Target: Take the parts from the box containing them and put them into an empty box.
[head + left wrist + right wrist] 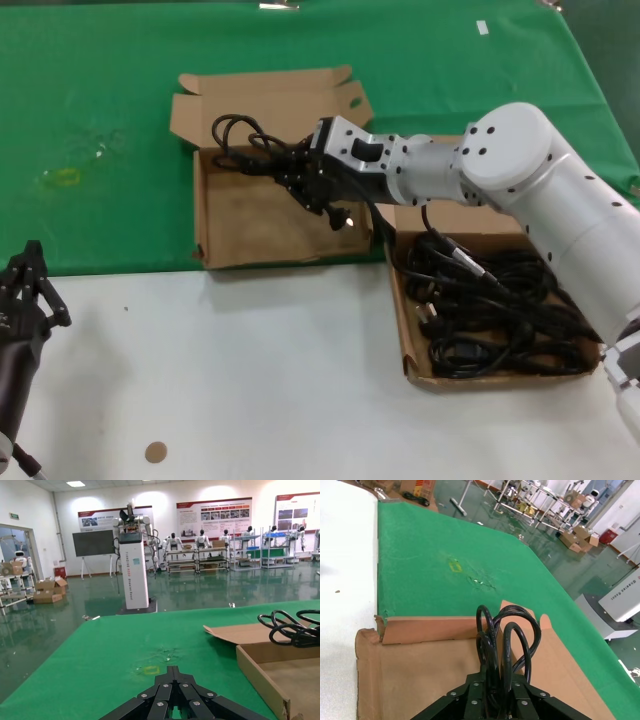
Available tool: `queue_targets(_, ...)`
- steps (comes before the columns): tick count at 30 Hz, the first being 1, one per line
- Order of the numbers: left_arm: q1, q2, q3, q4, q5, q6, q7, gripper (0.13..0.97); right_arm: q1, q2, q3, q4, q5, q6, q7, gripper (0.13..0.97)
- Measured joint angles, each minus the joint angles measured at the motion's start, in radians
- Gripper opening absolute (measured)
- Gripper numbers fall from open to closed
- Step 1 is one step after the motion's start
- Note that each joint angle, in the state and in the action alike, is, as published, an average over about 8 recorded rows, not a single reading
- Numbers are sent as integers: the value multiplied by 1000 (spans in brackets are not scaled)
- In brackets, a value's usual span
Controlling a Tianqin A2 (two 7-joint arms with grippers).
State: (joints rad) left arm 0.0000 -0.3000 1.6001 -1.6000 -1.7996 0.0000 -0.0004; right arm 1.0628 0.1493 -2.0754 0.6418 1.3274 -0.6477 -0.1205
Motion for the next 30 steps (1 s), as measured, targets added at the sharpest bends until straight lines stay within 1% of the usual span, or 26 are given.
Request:
queue_targets(4,0,0,0,0,0,0,0,144,5,-6,-1,-20,6,7,-22,201)
queue_targets(13,0,0,0,0,0,0,0,144,13,-10,-4,-40,7,25,-34,275)
queue_targets(21,0,0,0,0,0,0,0,144,1,5,-4,3,-1,38,-3,420)
queue_targets(25,0,0,0,0,0,0,0,144,-6,11,-3,22,-3,41,11,420)
queue_targets(30,0,0,0,0,0,0,0,150,-19,14,2,35,2,49,14,552)
